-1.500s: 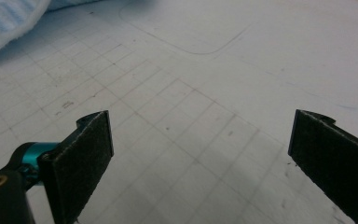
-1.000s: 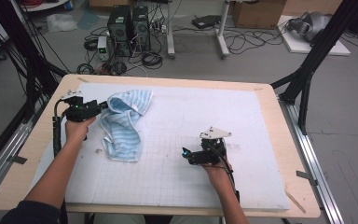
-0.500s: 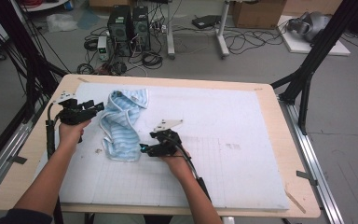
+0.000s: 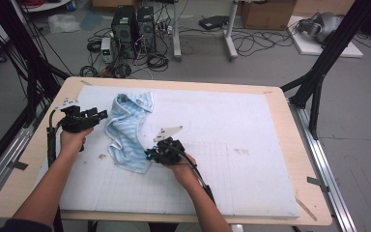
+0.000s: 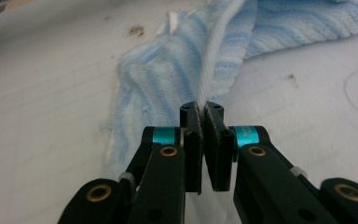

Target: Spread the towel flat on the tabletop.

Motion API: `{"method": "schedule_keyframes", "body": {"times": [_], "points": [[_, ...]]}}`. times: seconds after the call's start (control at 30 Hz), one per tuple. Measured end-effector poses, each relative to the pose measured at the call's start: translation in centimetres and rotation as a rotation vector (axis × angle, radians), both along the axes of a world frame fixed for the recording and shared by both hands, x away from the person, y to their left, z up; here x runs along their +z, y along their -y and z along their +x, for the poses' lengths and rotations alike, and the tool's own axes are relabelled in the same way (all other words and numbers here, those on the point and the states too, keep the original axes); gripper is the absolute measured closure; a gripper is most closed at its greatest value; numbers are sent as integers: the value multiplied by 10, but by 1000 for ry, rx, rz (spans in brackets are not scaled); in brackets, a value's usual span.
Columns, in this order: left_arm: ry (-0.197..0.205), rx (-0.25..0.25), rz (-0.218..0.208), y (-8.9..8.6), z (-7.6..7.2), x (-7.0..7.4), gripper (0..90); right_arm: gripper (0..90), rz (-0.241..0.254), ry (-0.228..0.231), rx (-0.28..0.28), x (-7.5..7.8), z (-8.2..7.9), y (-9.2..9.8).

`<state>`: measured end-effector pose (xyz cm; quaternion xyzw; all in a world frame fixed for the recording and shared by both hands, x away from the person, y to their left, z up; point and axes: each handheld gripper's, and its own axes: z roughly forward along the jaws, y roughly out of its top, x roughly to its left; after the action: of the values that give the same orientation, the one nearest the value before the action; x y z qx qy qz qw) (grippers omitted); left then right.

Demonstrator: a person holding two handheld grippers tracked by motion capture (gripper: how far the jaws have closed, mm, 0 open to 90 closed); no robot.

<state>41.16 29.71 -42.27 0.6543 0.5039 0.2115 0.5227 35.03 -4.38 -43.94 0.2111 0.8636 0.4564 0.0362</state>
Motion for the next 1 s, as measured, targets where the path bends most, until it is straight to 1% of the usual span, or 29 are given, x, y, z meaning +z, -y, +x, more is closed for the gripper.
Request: {"method": "schedule_keyframes", "body": {"times": [0.13, 0.27, 0.3, 0.33, 0.43, 0.47, 0.53, 0.57, 0.6, 0.67, 0.7, 0.73, 0.77, 0.8, 0.87, 0.9, 0.93, 1.0], "points": [[-8, -11, -1, 5, 1, -2, 434, 867, -17, 15, -8, 5, -20, 28], [-10, -33, 3, 12, 1, -2, 433, 867, -16, 11, -44, 6, -36, 60], [-12, -39, 5, 14, 1, -2, 432, 867, -33, 17, -58, 6, -45, 74], [-12, -43, 5, 16, 1, -3, 432, 867, -33, 17, -58, 6, -45, 74], [-14, -50, 0, 21, 2, -3, 431, 867, -38, 1, -60, 5, -59, 90], [-15, -54, 5, 21, 1, -3, 431, 866, -53, 1, -55, 4, -64, 95], [-10, -54, 2, 22, 1, -4, 431, 865, -67, -7, -48, 3, -73, 103], [-9, -53, -4, 23, 0, -4, 431, 861, -66, -9, -45, 3, -76, 106], [-9, -55, -1, 23, 0, -5, 430, 839, -62, -8, -48, 4, -78, 108], [-8, -52, -13, 24, -1, -7, 430, 751, -39, -4, -62, 8, -78, 111], [-9, -55, -14, 24, -2, -8, 429, 624, 8, 6, -100, 13, -71, 113], [-9, -60, -15, 24, -3, -8, 429, 624, 8, 6, -100, 13, -71, 113], [-11, -67, -7, 24, -3, -8, 426, 594, 28, 12, -114, 15, -68, 113], [-10, -76, 1, 24, -5, -7, 421, 549, 52, 20, -135, 18, -63, 113], [1, -91, 14, 25, -6, -5, 418, 501, 85, 43, -168, 22, -51, 110], [9, -93, 12, 26, -7, -4, 418, 473, 76, 64, -199, 24, -34, 103], [16, -95, 8, 27, -7, -3, 418, 473, 76, 64, -199, 24, -34, 103], [27, -106, 10, 29, -8, -2, 417, 447, 74, 68, -224, 24, -15, 93]]}}
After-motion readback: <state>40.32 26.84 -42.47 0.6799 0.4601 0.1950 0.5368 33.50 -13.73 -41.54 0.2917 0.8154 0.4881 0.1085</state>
